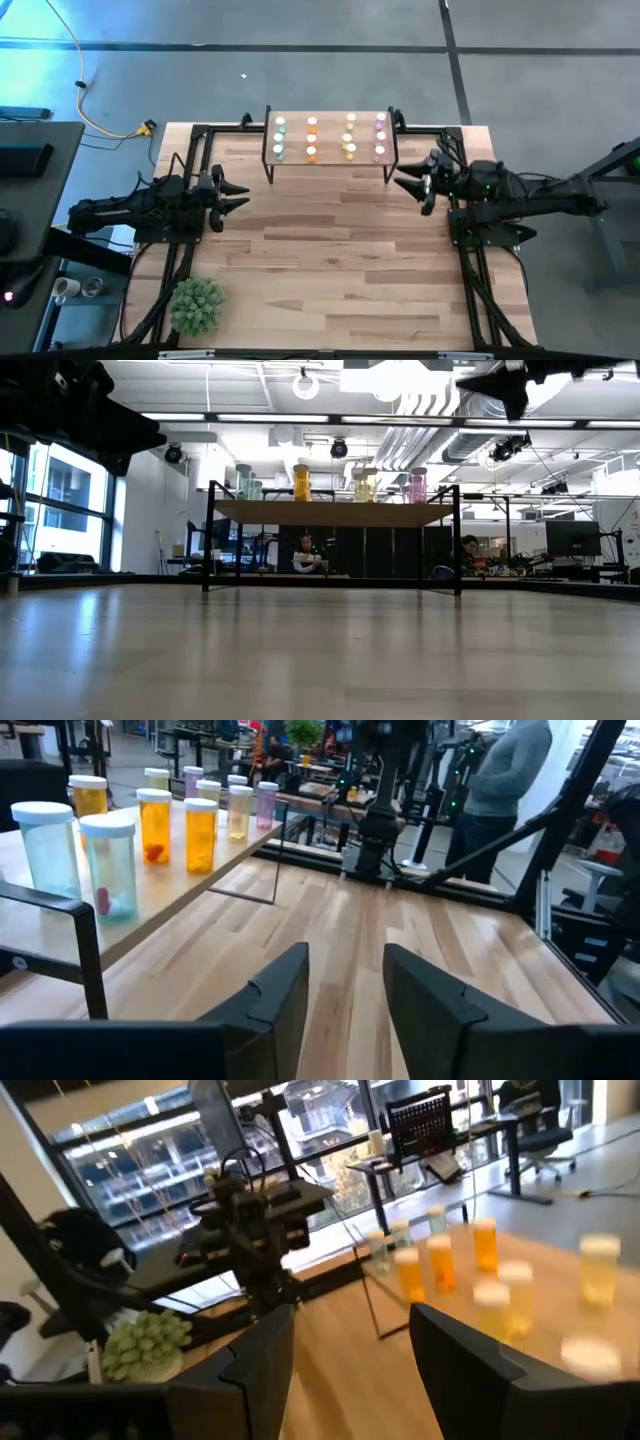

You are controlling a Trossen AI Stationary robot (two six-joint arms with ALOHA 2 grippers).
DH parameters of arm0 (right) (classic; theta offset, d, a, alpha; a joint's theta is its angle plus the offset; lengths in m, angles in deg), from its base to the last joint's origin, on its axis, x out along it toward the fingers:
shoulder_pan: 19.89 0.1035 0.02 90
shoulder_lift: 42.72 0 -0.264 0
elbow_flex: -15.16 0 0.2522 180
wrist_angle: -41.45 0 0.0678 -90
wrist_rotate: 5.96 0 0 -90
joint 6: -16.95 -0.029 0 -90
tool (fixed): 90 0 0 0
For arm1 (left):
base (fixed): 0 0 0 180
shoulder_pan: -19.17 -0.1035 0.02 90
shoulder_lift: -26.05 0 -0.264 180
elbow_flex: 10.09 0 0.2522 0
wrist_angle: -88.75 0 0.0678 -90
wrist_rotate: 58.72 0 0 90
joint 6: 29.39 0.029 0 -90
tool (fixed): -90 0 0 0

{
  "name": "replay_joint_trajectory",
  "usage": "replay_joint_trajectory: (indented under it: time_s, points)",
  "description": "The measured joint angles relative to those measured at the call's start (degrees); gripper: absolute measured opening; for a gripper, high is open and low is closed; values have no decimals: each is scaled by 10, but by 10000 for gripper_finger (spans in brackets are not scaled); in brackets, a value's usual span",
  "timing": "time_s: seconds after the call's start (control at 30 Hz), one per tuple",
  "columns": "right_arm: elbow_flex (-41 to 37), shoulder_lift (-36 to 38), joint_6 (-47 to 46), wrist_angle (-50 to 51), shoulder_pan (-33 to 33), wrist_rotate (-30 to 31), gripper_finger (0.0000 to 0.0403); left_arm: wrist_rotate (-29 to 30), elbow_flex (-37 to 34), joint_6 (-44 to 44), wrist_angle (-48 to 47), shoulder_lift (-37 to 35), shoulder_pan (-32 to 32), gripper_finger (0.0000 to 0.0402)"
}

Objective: Pick and place medicine bottles onto shelf by color
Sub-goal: Return to Home Position

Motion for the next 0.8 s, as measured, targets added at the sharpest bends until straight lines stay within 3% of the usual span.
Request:
replay_joint_trajectory:
  time_s: [0.23, 0.4, 0.8]
  points:
    - [-149, 106, -28, -50, 14, 0, 190, 1, 0, -3, 0, 0, 0, 113]
    - [-231, 177, -59, -52, 14, 57, 190, 1, 0, -3, 0, 0, 0, 113]
    - [-313, 315, -35, -42, 14, 73, 190, 1, 0, -3, 0, 0, 0, 113]
